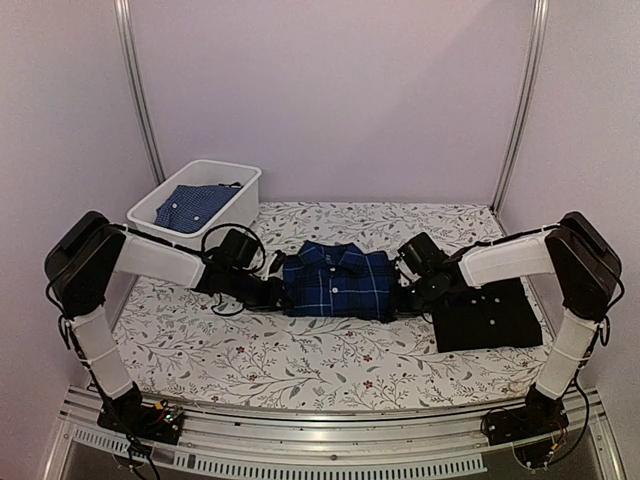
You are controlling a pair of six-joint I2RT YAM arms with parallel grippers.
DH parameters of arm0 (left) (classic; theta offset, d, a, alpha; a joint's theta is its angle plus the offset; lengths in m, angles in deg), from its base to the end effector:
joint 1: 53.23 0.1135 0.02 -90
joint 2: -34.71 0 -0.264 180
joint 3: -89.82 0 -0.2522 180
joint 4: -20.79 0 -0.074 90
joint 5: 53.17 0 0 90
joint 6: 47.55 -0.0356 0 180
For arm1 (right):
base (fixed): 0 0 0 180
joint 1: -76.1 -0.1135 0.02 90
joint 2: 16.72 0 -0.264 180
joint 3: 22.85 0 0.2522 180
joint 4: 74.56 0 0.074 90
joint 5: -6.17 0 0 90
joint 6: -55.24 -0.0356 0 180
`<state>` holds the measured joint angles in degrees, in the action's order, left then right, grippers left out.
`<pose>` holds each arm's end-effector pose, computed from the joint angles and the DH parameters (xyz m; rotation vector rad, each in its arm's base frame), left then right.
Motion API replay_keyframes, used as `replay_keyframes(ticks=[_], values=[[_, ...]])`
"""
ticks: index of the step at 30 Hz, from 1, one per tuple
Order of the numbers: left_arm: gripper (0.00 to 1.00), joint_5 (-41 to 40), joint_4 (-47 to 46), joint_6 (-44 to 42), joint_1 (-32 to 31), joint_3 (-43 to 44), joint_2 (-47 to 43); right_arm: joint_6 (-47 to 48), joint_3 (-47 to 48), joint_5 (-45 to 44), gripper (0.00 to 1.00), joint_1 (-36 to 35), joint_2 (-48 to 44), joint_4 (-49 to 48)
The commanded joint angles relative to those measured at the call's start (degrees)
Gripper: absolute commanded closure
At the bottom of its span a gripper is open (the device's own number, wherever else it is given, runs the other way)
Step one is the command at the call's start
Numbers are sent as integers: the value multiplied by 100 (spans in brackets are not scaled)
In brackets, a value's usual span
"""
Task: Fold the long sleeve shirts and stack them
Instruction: Move the square-folded shirt to the center of the board.
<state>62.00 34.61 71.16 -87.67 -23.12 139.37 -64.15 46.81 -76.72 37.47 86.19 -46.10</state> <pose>0.2825 -0.2120 0.1320 0.3356 2.6082 -0.9791 0.2642 0.2168 0.1363 -0.2646 2.7396 0.5297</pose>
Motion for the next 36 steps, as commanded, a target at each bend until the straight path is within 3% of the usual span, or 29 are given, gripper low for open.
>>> replay_keyframes(ticks=[1,5,6,7,10,12,16,20,24,28,36], values=[[100,-350,581,554,-324,-452,-707,349,195,-33,95,-82,359,7],[100,-509,749,1158,-582,-1037,-1417,360,-346,120,94,-358,40,-37],[94,-533,745,1283,-686,-1171,-1549,336,-510,168,93,-432,-55,-60],[83,-586,761,1386,-771,-1240,-1652,297,-651,229,90,-483,-195,-71],[64,-850,956,1531,-956,-1289,-1922,214,-877,245,71,-522,-463,35],[57,-1114,1187,1571,-953,-1250,-2106,195,-807,147,56,-523,-797,237],[51,-1747,1783,1543,-856,-934,-2320,309,-271,172,47,-357,-1125,649],[48,-1678,1832,1404,-504,-794,-2337,401,270,256,45,-84,-1103,819],[47,-1035,1268,1159,-3,-847,-2182,553,757,243,44,205,-802,740],[50,-554,599,922,449,-750,-1850,644,1386,477,46,534,-52,450],[58,-145,161,731,906,-175,-725,671,2362,755,50,733,1137,367]])
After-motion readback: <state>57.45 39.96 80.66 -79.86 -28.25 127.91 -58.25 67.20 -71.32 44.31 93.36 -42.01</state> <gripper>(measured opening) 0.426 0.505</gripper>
